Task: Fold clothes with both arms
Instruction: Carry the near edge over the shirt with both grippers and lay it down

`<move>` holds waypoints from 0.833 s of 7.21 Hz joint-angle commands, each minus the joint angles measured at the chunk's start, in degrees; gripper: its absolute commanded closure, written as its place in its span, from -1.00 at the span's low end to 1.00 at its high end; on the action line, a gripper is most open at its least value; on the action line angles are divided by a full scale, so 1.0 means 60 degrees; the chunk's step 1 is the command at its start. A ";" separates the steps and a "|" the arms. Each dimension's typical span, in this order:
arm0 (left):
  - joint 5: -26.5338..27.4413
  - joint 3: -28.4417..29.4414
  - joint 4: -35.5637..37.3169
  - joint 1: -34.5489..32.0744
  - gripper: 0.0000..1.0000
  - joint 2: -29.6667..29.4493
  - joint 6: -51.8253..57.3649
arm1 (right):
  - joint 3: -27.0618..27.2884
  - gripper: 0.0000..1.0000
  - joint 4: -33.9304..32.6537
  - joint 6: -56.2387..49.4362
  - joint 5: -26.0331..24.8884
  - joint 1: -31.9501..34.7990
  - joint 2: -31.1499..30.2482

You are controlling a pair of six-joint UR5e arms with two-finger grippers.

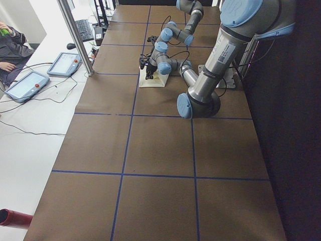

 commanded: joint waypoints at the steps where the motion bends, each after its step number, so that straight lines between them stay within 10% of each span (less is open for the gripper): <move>1: -0.0038 -0.0133 -0.0013 -0.0030 -1.00 0.0050 0.0761 | 0.0007 -1.00 -0.0013 -0.1141 0.0046 0.0189 0.0070; 6: -0.1694 -0.1892 -0.0042 -0.1085 -1.00 0.1178 0.2831 | 0.0945 -1.00 -0.0013 -0.4142 0.0708 -0.0464 -0.0120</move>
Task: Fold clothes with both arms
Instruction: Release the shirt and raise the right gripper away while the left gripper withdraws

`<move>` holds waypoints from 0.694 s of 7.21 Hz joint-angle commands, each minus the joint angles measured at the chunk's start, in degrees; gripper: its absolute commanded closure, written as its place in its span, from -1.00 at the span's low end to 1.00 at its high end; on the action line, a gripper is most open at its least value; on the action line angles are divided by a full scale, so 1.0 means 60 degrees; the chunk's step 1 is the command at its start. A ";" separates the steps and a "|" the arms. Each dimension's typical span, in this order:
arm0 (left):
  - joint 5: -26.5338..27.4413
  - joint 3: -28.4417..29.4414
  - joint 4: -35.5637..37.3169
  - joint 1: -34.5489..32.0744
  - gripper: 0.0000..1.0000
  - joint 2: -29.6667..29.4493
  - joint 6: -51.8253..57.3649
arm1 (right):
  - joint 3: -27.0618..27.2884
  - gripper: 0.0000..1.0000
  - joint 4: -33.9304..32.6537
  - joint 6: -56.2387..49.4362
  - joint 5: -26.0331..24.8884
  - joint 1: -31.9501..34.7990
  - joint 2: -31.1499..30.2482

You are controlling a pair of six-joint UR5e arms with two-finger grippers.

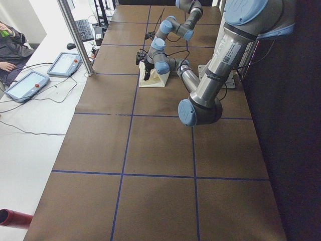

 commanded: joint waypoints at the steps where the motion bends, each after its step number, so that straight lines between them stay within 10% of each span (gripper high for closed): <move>1: -0.0130 -0.0162 0.0000 -0.0085 -1.00 0.0126 0.0136 | -0.0076 -1.00 -0.0009 -0.1549 -0.0511 -0.0899 -0.0059; 5: -0.0130 -0.0161 0.0000 -0.0070 -1.00 0.0141 0.0092 | -0.1143 -1.00 0.0021 -0.2743 -0.0588 -0.0451 0.0145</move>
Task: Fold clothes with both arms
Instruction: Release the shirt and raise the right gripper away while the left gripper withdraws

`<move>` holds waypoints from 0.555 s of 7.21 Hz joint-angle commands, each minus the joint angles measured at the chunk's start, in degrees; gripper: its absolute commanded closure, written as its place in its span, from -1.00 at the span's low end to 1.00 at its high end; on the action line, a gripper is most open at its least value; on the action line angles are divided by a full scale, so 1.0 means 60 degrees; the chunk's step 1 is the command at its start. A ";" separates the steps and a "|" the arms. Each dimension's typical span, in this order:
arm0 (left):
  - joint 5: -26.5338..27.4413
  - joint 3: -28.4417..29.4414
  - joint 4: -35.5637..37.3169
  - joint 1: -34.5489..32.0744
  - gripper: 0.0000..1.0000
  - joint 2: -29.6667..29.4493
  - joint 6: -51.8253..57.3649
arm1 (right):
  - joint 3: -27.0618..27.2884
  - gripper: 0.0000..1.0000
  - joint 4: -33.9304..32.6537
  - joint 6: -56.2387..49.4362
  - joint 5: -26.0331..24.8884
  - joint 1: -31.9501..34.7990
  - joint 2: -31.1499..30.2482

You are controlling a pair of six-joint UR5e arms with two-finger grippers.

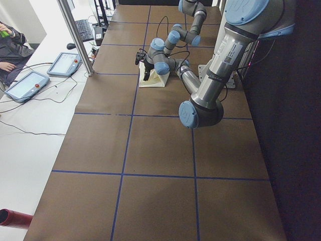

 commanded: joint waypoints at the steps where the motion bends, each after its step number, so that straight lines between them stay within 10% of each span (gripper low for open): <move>1: 0.0000 0.0005 0.0000 0.0021 -1.00 0.0020 -0.0017 | -0.0751 -1.00 0.0011 -0.0440 0.0000 0.0708 0.0225; 4: 0.0000 0.0005 -0.0014 0.0021 -1.00 0.0035 -0.0017 | -0.2402 -1.00 0.1277 -0.0865 0.0538 0.2171 0.0314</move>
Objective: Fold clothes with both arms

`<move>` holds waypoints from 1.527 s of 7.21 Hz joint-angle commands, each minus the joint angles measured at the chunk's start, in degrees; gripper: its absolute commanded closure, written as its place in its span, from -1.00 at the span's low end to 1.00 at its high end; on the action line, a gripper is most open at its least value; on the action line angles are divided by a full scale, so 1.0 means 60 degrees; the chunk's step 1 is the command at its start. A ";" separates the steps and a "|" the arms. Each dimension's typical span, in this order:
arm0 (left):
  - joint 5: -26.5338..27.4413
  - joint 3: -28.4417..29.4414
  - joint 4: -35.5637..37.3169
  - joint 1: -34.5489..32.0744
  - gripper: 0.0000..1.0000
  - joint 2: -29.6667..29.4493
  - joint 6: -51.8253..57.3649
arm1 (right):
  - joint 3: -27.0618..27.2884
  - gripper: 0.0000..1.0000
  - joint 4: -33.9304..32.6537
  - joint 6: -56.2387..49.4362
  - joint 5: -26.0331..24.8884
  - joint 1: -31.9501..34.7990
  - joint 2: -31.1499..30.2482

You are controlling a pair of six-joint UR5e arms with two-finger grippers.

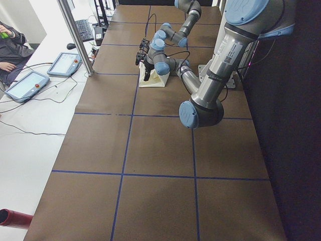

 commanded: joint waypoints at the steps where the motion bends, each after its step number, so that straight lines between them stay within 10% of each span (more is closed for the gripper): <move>1: 0.0000 0.0001 -0.0185 0.0015 -1.00 0.0069 0.0072 | -0.0814 -1.00 0.1099 -0.0948 0.1572 0.1400 0.0131; 3: 0.0000 0.0044 -0.2807 0.0205 -1.00 0.0914 0.0175 | -0.0683 -1.00 0.1625 -0.1949 0.3017 0.1948 0.0264; 8: -0.0322 0.2380 -0.8378 0.1202 -1.00 0.1127 0.4741 | -0.0477 -1.00 0.1703 -0.1981 0.3079 0.1964 0.0118; 11: -0.1201 0.3208 -0.9561 0.1289 -1.00 0.0891 0.4980 | -0.0273 -1.00 0.1703 -0.1967 0.3064 0.1964 -0.0071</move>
